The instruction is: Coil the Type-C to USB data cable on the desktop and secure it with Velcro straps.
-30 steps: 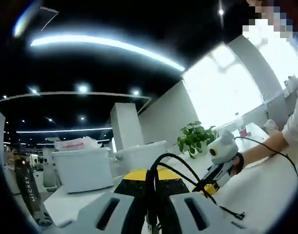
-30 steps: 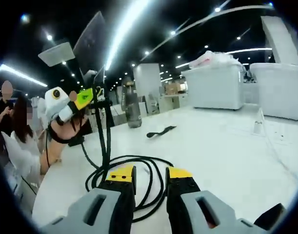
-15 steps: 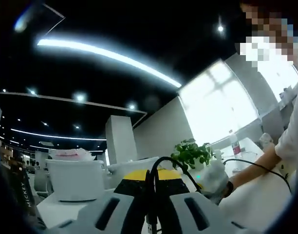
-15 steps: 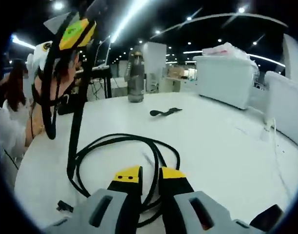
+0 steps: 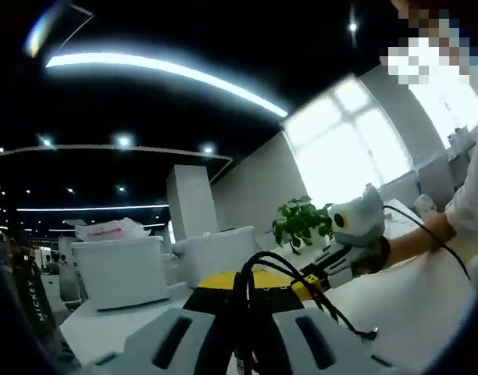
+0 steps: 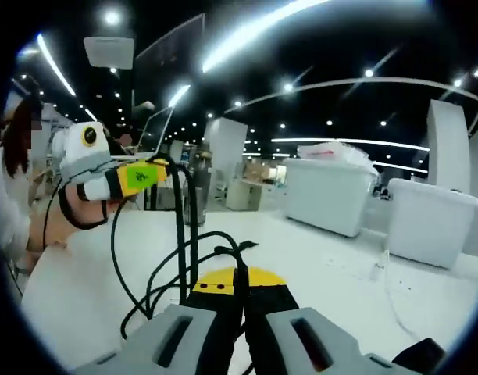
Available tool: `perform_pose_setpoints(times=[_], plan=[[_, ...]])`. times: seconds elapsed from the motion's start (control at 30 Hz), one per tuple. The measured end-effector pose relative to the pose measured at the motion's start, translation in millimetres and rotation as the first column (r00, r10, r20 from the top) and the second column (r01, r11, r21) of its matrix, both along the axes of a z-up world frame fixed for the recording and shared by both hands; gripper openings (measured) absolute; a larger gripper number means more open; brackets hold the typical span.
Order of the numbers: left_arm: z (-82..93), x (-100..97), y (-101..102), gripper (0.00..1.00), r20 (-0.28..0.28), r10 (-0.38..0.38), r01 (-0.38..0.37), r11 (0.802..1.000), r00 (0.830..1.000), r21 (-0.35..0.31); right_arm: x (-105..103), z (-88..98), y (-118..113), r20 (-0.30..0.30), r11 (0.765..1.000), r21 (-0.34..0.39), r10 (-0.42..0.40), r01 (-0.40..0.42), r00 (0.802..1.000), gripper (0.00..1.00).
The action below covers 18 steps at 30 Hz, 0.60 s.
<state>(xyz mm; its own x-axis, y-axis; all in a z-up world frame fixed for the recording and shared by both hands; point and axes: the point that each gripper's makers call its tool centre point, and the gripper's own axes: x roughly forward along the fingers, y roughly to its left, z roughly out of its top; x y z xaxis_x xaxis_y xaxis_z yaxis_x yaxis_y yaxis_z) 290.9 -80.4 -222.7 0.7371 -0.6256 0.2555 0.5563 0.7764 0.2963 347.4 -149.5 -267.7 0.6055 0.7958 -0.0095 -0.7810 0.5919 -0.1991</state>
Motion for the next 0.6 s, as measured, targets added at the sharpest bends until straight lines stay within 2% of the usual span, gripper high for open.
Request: perform_pose_setpoints(times=[0.13,0.27,0.47,0.53,0.6], plan=[[-11.7,6.6,-3,0.05,0.024,0.047,-0.049,0.995,0.999,0.091,-4,6.4,-1,0.010,1.000,0.025,0.009,-0.009,1.000,0.01],[-16.6,10.3,-3,0.05,0.032,0.059,-0.062,0.992,0.998,0.108,-6,5.1,0,0.039,1.000,0.012,0.015,-0.016,0.999,0.01],[-25.7,17.7,-2,0.05,0.032,0.067,-0.072,0.986,0.997,0.151,-15,19.7,2,0.070,0.996,0.059,0.059,-0.063,0.996,0.01],[-30.4,20.4,-2,0.05,0.042,0.074,-0.081,0.979,0.996,0.189,-20,24.2,5,0.059,0.992,0.080,0.093,-0.098,0.994,0.01],[-33.3,23.0,-1,0.05,0.055,0.089,-0.099,0.972,0.994,0.214,-22,23.2,8,0.065,0.992,0.065,0.105,-0.109,0.992,0.01]])
